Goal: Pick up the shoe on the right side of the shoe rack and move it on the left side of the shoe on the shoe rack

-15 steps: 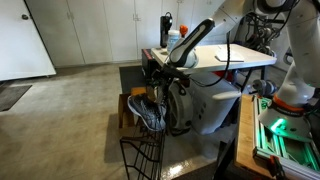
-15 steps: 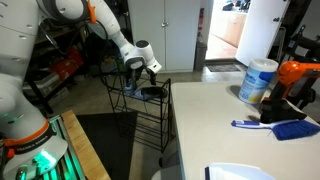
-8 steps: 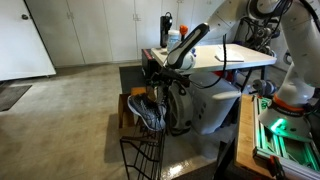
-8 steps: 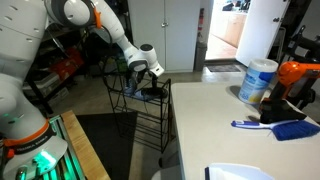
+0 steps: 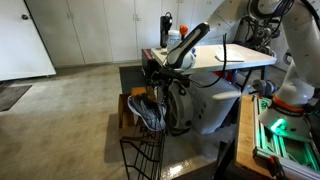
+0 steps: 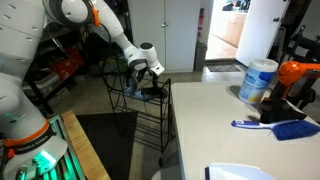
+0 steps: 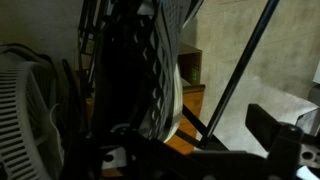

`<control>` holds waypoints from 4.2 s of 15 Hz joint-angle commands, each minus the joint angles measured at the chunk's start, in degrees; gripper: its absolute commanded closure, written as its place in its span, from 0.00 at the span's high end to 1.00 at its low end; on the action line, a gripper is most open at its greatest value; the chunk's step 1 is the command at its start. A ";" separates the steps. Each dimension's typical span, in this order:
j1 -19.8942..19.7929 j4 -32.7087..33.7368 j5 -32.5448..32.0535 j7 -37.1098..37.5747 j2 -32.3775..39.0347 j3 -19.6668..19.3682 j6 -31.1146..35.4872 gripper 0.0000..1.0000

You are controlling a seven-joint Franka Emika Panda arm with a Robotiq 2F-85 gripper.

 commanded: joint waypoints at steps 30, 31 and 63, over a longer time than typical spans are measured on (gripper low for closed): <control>1.91 0.34 0.07 2.30 1.54 -2.13 -1.01 0.71; 1.84 0.64 0.00 2.38 1.92 -2.13 -1.18 0.74; 1.25 -0.73 -1.81 -2.66 -1.07 -0.57 -1.89 0.06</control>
